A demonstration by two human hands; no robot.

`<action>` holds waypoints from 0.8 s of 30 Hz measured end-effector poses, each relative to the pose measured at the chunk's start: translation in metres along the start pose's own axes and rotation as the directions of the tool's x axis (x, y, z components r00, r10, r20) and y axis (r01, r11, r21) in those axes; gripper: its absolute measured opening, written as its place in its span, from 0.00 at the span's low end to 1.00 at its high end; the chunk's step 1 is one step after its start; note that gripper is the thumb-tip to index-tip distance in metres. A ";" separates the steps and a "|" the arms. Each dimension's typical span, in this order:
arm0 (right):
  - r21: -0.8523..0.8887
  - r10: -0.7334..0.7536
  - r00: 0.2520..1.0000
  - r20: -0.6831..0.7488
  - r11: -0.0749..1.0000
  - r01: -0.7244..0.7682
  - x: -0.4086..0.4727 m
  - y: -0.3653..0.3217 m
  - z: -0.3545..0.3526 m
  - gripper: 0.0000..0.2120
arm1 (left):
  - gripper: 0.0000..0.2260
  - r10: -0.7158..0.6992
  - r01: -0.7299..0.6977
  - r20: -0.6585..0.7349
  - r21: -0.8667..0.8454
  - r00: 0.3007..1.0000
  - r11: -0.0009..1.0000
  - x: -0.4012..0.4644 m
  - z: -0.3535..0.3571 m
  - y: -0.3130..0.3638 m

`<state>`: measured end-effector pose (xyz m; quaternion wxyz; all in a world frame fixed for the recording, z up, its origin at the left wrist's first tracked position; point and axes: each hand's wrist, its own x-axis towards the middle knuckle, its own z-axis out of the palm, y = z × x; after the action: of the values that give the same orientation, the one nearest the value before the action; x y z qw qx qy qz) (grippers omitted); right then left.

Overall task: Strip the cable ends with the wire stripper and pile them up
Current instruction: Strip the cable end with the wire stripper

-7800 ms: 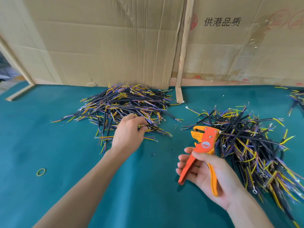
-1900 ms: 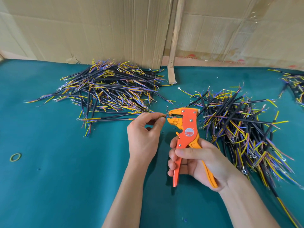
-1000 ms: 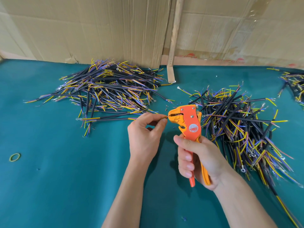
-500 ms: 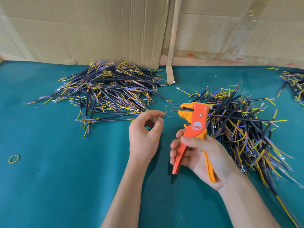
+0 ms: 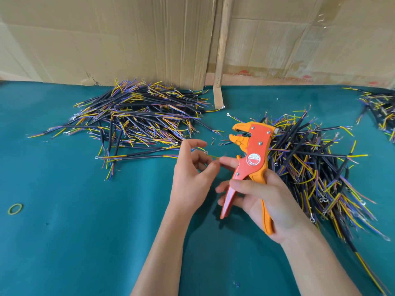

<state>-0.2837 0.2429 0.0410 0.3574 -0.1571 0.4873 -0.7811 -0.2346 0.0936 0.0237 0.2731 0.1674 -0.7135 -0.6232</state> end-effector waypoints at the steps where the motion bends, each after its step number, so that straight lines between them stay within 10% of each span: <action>1: 0.000 -0.002 1.000 -0.002 1.000 0.002 0.000 -0.001 -0.001 0.22 | 0.15 -0.002 0.002 0.004 -0.016 1.000 1.000 0.000 0.000 0.000; 24: -0.112 -0.079 0.972 -0.220 0.992 0.056 0.000 -0.015 -0.014 0.15 | 0.08 0.040 -0.037 -0.027 0.110 0.999 0.993 0.008 0.009 -0.002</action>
<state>-0.2984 0.2560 0.0469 0.2647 -0.1032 0.5594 -0.7787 -0.2466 0.0956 0.0224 0.2860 0.1775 -0.7457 -0.5750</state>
